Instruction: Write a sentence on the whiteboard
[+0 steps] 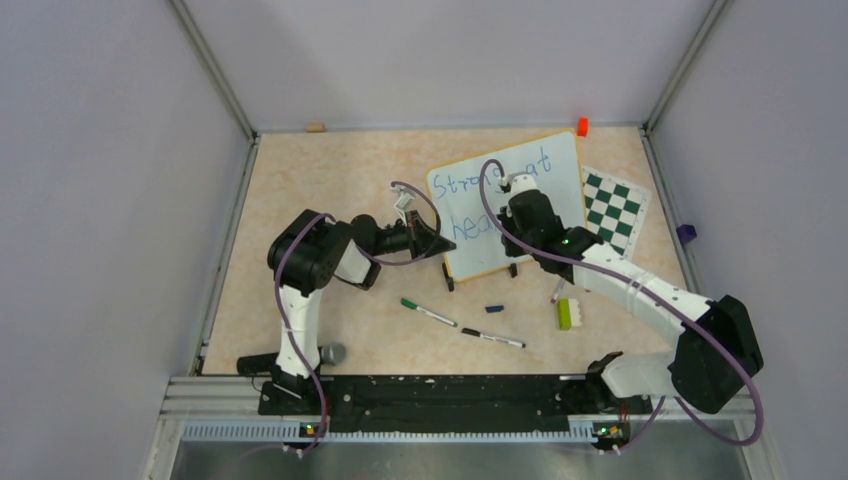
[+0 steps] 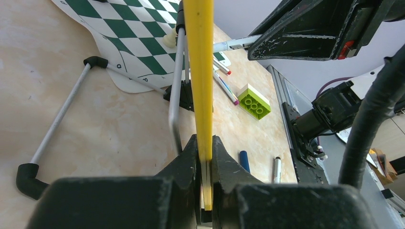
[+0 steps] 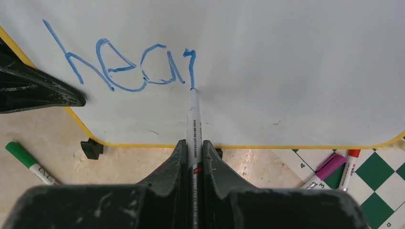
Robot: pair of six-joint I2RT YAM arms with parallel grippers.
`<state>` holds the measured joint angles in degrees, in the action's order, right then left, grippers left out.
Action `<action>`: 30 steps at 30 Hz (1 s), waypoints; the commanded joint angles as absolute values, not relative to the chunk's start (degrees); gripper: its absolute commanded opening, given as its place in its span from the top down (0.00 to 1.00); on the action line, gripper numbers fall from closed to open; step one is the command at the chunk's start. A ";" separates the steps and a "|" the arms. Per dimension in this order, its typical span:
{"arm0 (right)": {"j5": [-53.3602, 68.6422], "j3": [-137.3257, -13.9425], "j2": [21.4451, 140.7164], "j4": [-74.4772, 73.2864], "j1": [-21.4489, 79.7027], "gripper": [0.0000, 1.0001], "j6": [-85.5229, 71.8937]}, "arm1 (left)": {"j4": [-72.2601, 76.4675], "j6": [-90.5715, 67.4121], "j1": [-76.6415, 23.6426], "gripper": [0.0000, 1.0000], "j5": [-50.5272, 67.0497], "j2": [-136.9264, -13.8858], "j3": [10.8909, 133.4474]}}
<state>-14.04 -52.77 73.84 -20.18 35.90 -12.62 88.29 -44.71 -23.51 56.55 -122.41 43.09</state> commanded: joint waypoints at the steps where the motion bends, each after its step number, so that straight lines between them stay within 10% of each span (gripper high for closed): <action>1: -14.55 -54.21 73.05 -19.40 36.02 1.00 -13.06 | 92.81 -41.44 -25.15 1.00 64.65 -123.22 43.44; 30: -20.37 -60.97 76.79 -19.33 36.09 1.00 -11.80 | 92.81 -41.41 -25.15 1.00 64.76 -123.22 43.51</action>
<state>-16.58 -58.06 75.92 -21.98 35.90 -12.01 88.31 -44.45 -23.51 56.66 -122.41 43.09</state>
